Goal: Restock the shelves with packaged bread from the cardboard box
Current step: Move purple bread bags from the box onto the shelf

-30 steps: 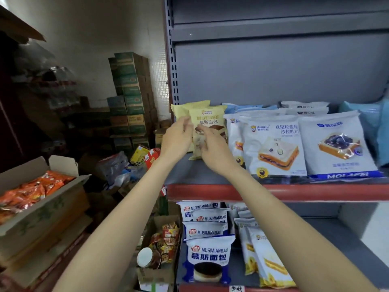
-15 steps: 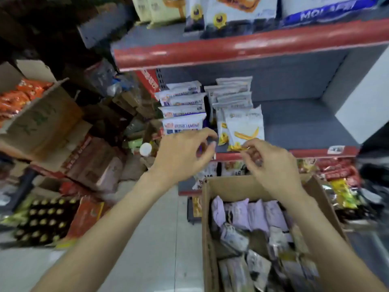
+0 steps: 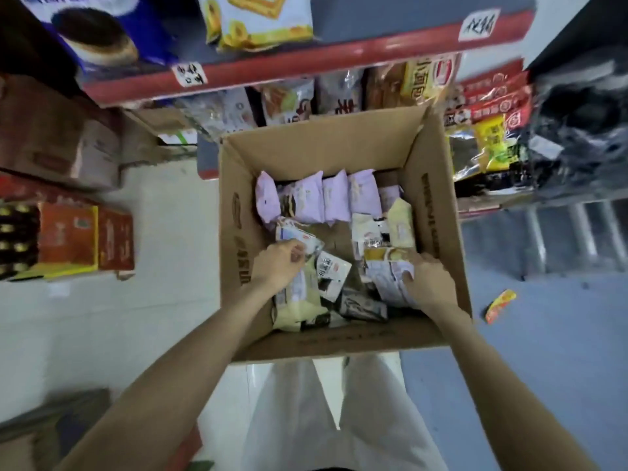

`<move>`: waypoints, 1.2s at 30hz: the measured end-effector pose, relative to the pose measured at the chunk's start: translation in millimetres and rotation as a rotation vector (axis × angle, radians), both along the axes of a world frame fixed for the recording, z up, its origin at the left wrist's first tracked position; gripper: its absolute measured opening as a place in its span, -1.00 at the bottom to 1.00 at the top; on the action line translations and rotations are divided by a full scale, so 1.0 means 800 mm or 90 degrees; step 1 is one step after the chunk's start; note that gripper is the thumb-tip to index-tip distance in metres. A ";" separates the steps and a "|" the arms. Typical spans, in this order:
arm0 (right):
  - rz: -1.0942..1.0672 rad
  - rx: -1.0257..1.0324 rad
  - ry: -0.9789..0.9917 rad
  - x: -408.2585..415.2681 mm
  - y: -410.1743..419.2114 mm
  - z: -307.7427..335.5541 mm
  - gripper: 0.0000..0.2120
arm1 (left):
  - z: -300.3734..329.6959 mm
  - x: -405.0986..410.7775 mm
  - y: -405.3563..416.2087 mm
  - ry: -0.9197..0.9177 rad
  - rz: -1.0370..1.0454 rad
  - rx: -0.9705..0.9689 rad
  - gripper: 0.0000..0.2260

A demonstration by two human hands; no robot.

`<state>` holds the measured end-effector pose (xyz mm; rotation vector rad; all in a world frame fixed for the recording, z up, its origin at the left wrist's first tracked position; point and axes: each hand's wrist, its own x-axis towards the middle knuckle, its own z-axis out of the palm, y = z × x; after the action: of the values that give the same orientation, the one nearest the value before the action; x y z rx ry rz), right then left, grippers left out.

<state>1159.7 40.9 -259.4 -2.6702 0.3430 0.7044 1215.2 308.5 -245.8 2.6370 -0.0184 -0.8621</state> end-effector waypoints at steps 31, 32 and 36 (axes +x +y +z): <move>-0.160 0.146 0.006 0.100 0.000 -0.197 -0.03 | -0.225 -0.076 -0.043 0.130 0.043 0.313 0.00; -0.168 0.156 0.032 0.102 -0.002 -0.197 0.06 | -0.227 -0.076 -0.041 0.121 0.037 0.314 0.02; -0.187 0.160 0.067 0.099 0.001 -0.200 0.06 | -0.225 -0.068 -0.036 0.143 0.032 0.302 -0.04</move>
<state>1239.1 42.1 -419.4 -2.2903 0.6164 0.7412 1161.0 280.0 -426.2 2.9269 0.3484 -1.2718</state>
